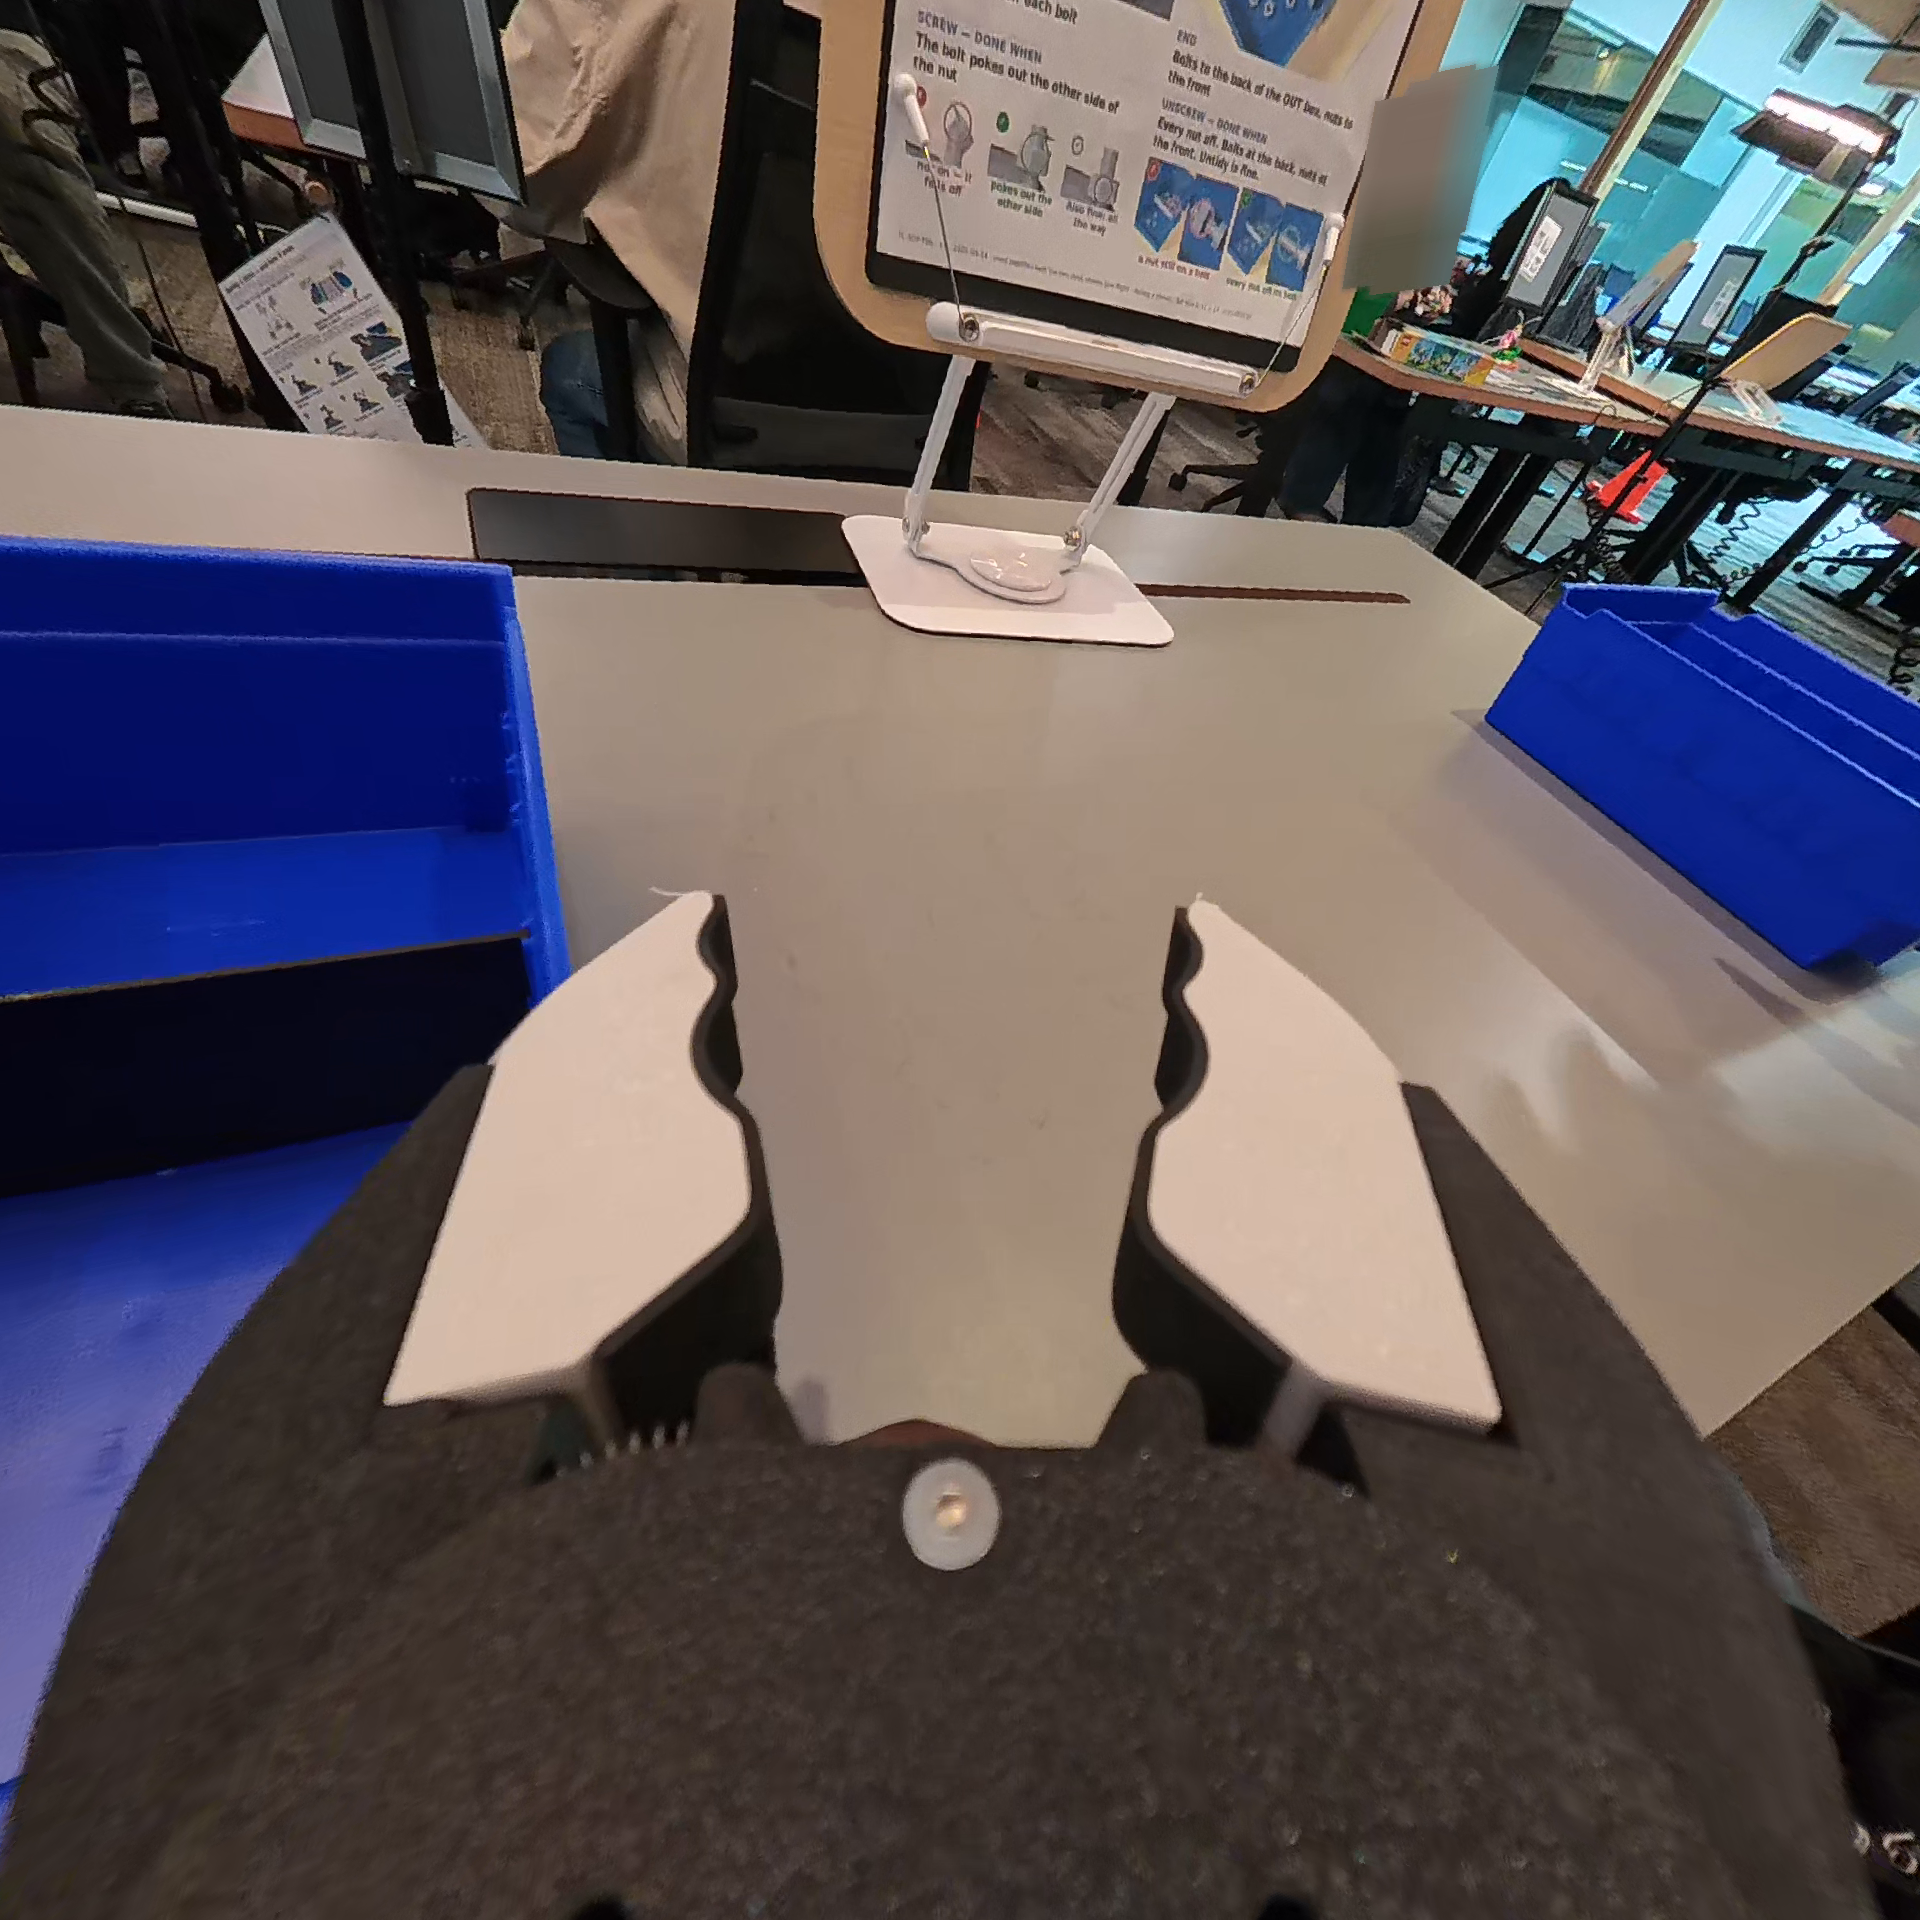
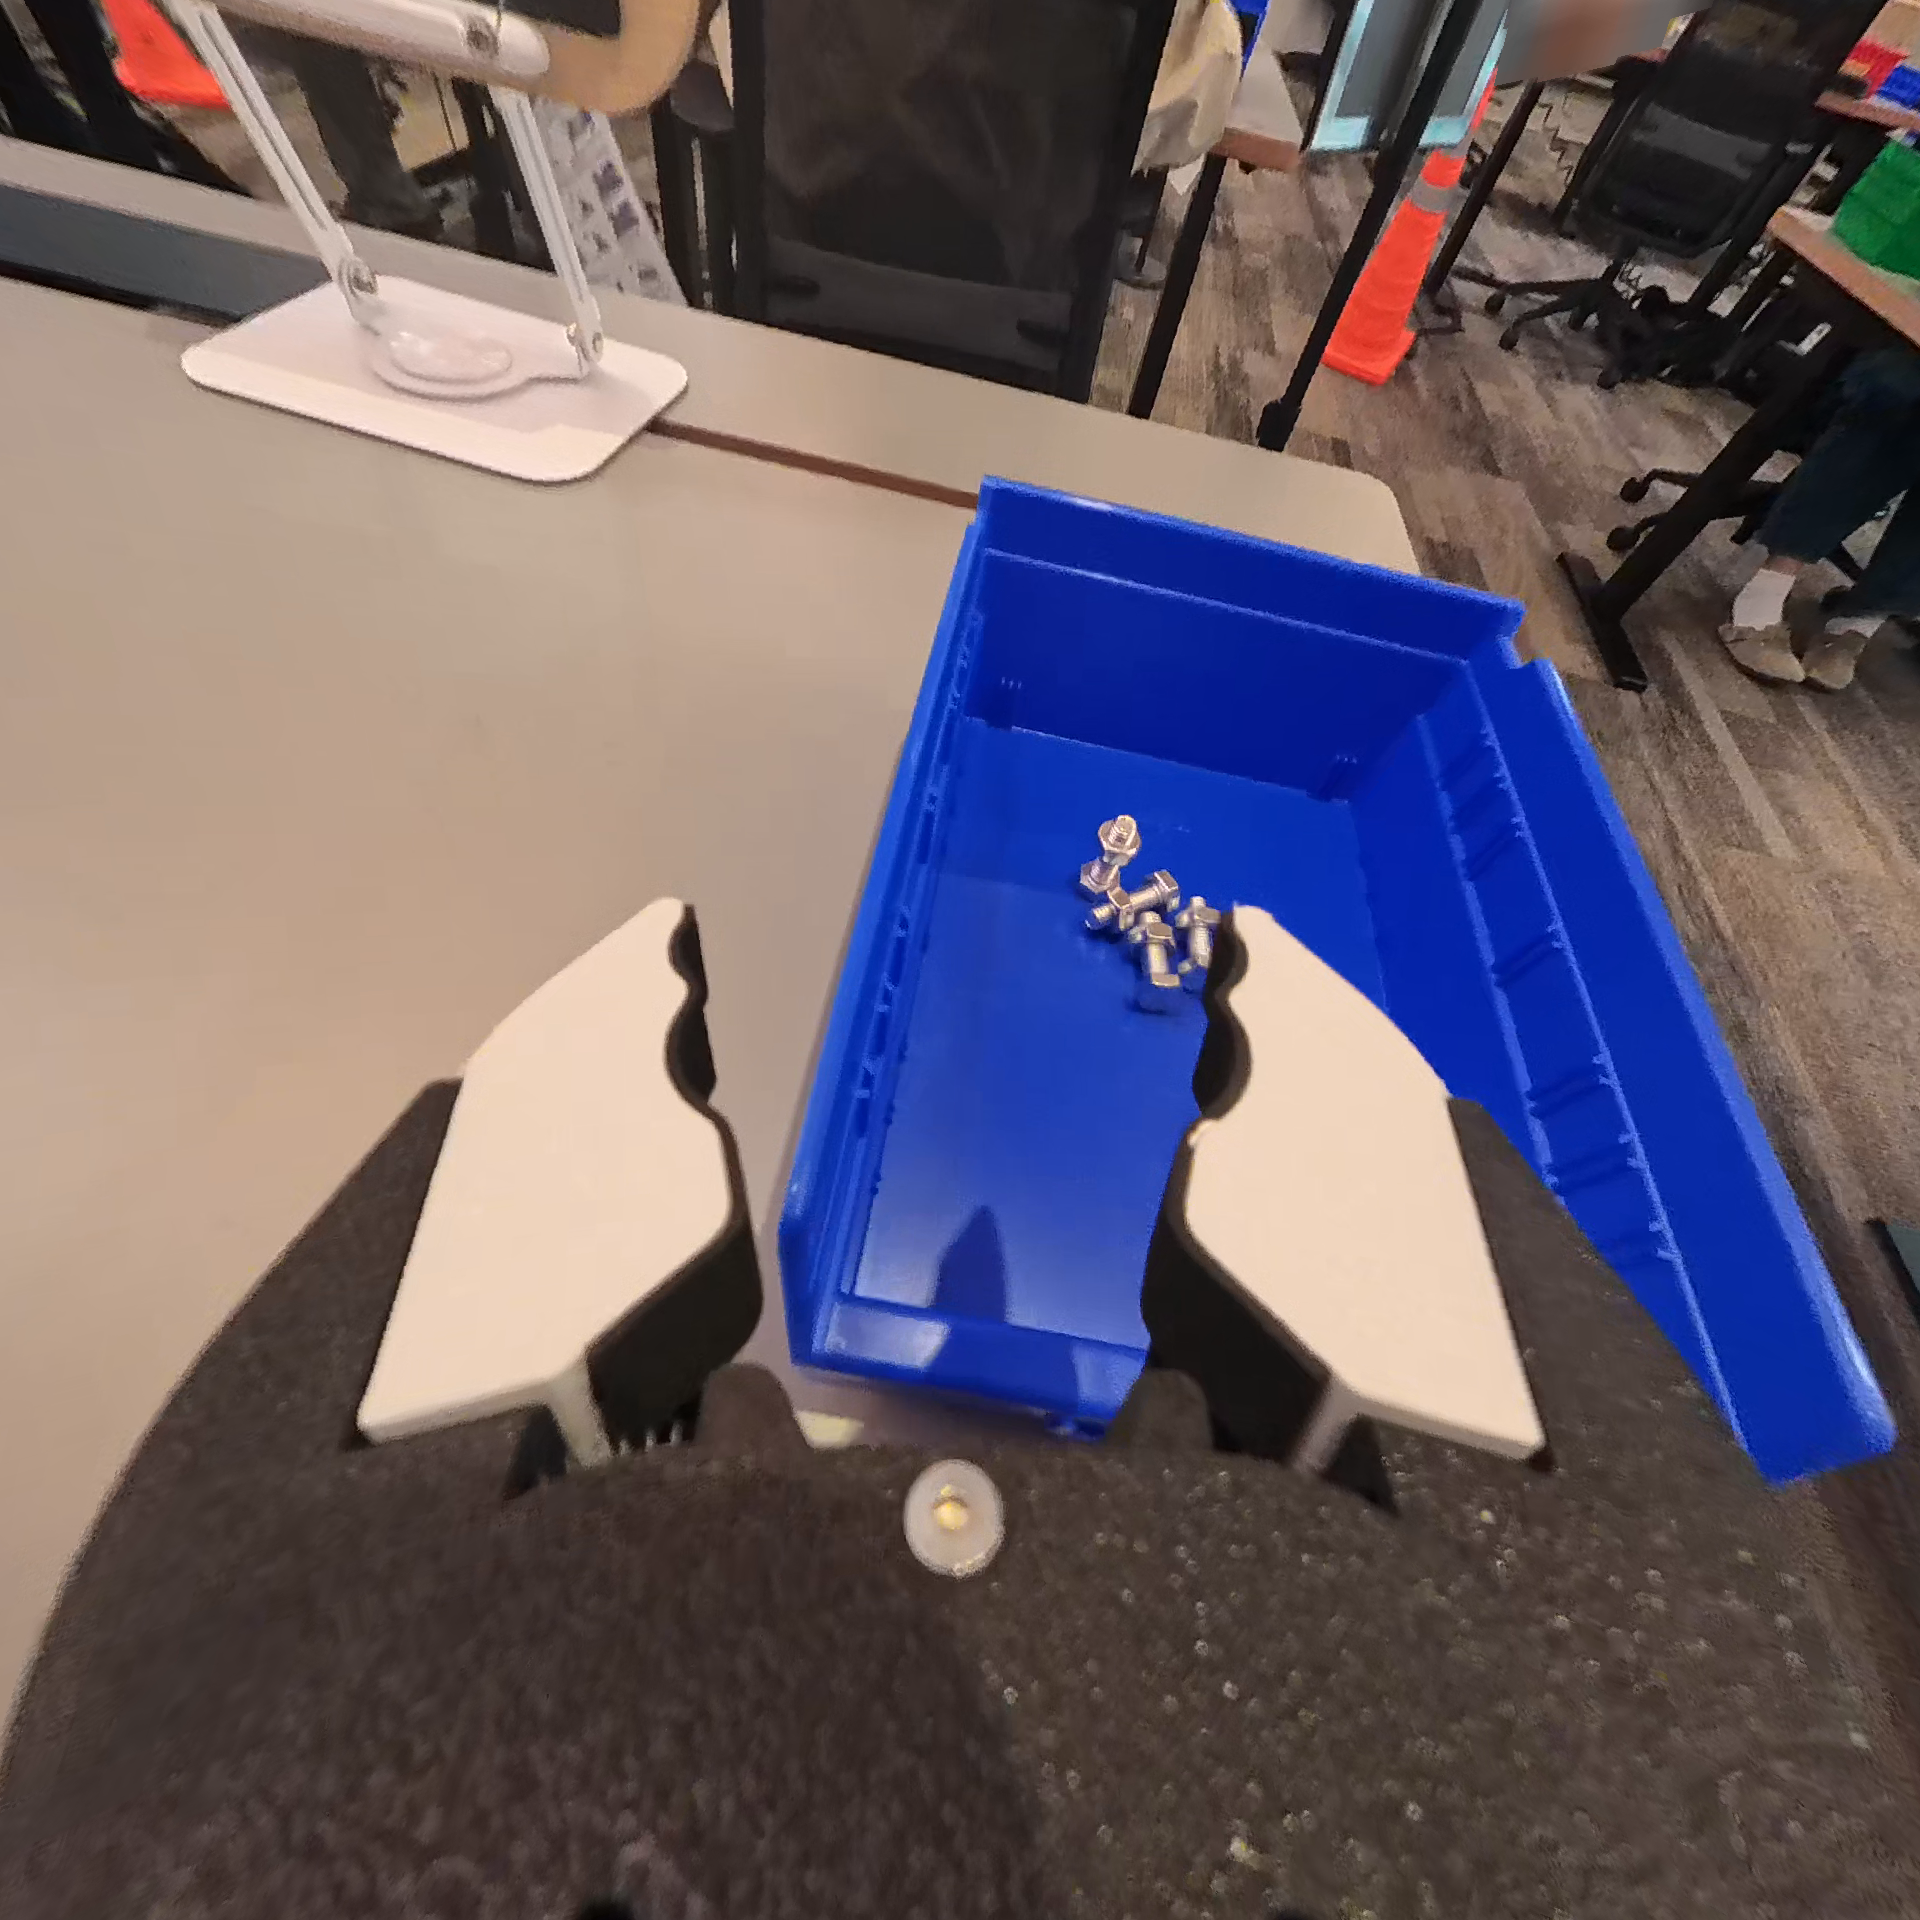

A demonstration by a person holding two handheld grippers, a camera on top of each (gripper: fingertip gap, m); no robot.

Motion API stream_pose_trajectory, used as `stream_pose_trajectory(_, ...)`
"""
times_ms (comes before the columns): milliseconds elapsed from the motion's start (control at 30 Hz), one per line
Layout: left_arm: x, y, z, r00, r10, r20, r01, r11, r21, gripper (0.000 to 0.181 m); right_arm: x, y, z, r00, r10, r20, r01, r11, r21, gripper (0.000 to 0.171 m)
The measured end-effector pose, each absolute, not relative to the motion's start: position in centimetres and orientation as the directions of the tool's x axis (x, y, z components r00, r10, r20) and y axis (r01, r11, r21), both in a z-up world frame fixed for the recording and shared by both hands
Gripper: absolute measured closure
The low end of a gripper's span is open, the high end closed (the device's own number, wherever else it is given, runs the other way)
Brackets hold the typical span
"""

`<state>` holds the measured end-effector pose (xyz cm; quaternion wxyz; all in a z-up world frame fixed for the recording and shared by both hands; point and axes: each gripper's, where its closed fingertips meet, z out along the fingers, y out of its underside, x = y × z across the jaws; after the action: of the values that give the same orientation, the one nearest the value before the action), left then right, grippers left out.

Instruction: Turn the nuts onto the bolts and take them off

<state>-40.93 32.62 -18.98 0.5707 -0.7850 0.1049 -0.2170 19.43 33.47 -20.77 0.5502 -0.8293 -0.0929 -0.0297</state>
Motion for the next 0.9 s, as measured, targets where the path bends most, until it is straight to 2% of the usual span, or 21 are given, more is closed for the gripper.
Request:
stream_pose_trajectory(333,-41.3,32.8,-18.8,0.868,-0.437,0.236,0.100,-0.311,-0.945,0.103,19.7,34.8,-22.7,0.961,0.142,0.239,0.278,-0.507,-0.816,0.080)
stream_pose_trajectory(900,-41.4,32.9,-17.9,0.854,-0.469,0.227,0.105,-0.272,-0.957,0.104,19.7,35.8,-22.7,0.953,0.164,0.256,0.302,-0.595,-0.745,0.080)
